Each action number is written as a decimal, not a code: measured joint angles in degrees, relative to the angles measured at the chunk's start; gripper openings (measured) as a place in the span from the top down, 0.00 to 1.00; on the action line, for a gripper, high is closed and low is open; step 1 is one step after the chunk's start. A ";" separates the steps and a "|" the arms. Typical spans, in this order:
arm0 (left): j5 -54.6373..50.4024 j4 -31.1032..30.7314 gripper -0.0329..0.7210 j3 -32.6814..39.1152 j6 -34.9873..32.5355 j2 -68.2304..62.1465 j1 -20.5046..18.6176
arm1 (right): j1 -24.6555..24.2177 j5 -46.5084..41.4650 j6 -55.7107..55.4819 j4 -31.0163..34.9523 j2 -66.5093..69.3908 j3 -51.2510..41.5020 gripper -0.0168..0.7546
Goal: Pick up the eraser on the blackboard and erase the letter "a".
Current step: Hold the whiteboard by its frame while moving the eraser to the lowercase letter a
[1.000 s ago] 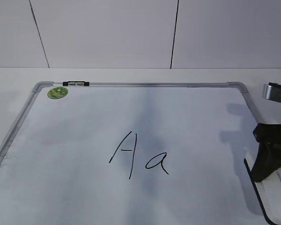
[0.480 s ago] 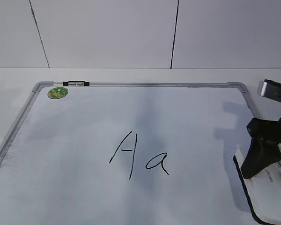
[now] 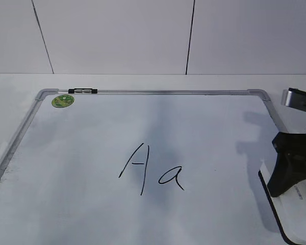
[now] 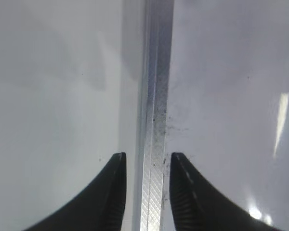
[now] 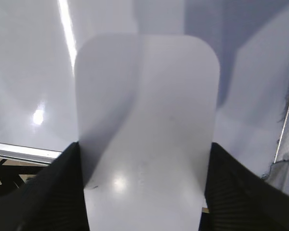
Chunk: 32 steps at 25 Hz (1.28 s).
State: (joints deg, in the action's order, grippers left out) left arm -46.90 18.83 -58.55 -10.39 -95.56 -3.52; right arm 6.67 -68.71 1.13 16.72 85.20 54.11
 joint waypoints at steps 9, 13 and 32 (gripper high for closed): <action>-0.45 0.00 0.65 -0.92 0.00 -8.11 0.00 | 0.00 0.00 0.00 -0.37 0.00 0.00 0.30; -0.45 0.00 0.65 -1.02 0.00 -9.04 0.20 | 0.00 0.11 0.00 -0.41 0.00 0.00 0.30; -3.15 -1.56 0.80 -3.99 -0.02 -11.48 2.60 | 0.00 0.11 -0.11 -0.41 0.00 0.00 0.30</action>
State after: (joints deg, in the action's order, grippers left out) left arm -50.05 17.27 -62.54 -10.41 -107.05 -0.92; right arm 6.67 -68.60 1.02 16.31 85.20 54.11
